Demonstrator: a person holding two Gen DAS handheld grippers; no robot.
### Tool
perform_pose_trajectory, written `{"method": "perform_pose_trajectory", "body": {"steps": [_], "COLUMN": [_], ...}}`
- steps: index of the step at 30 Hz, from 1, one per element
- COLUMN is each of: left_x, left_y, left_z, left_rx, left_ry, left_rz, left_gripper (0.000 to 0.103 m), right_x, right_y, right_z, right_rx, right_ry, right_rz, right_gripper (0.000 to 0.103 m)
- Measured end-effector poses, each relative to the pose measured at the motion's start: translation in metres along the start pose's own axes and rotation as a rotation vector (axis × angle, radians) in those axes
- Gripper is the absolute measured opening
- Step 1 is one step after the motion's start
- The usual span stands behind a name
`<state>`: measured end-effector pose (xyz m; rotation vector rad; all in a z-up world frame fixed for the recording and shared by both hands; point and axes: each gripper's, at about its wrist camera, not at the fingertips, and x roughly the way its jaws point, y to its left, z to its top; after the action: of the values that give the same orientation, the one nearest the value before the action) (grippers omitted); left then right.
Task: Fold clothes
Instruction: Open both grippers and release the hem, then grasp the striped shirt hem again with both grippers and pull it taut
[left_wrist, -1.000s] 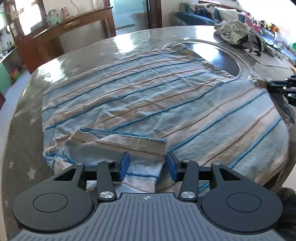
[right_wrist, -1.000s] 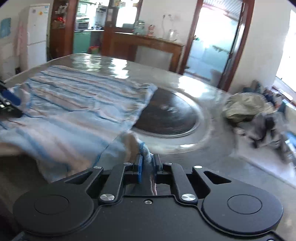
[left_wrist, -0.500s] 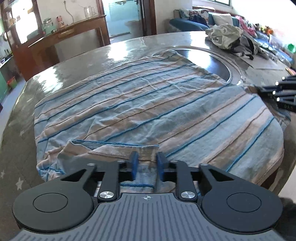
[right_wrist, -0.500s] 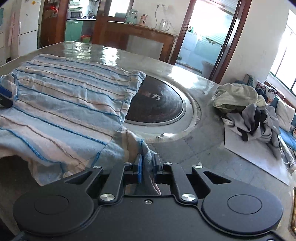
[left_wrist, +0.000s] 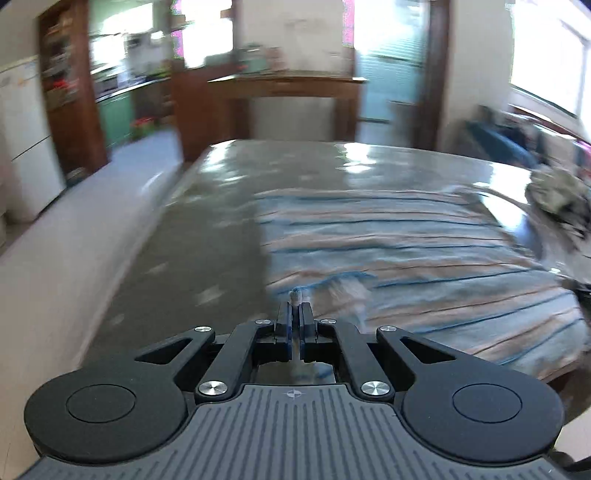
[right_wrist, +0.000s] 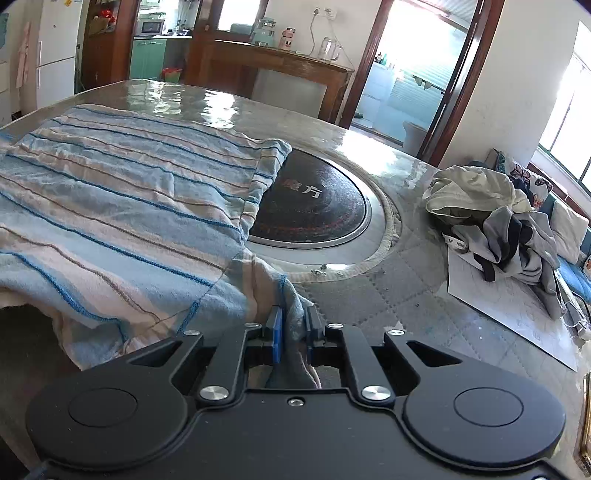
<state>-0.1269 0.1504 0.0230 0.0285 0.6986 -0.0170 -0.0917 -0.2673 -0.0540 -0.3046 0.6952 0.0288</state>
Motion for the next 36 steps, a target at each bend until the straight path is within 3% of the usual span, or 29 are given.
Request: {"method": "perform_pose_trajectory", "body": {"steps": [4,7,11,16,21,24,27,33,36], "left_x": [0.002,0.010,0.017,0.012,0.007,0.021,0.042,0.095,0.110], "left_y": [0.028,0.044,0.059,0.047,0.038,0.019,-0.001,-0.028,-0.025], "left_z": [-0.018,-0.027,-0.025,-0.011,0.013,0.031,0.037,0.030,0.025], "left_rx": [-0.047,-0.067,-0.079,0.088,0.116,0.121,0.140,0.201,0.221], "left_ry": [0.066,0.129,0.179,0.126,0.075,0.058,0.075,0.171,0.203], "left_rz": [0.146,0.207,0.234,0.357,0.242,0.091,-0.010,-0.076,-0.062], "left_gripper": [0.004,0.004,0.010,0.016,0.016,0.016,0.016,0.016,0.017], "right_x": [0.000,0.001,0.001,-0.004,-0.008,-0.004,0.003,0.021,0.036], "right_y": [0.001,0.002,-0.001,-0.010,-0.016,-0.017,-0.017,-0.003,0.006], "right_z": [0.001,0.001,0.003,0.007,0.019,0.032,0.047,0.068,0.072], "right_rx": [-0.006,-0.011,-0.014,-0.005,-0.011,-0.005,0.023,0.033,0.016], "right_ry": [0.007,0.008,0.020,0.025,0.000,-0.018,-0.036,-0.031,-0.009], "right_rz": [-0.001,-0.003,-0.002,-0.006,-0.021,-0.001,0.039,0.128,0.156], "right_gripper": [0.012,0.013,0.015,0.021,0.021,0.021,0.022,0.022,0.022]}}
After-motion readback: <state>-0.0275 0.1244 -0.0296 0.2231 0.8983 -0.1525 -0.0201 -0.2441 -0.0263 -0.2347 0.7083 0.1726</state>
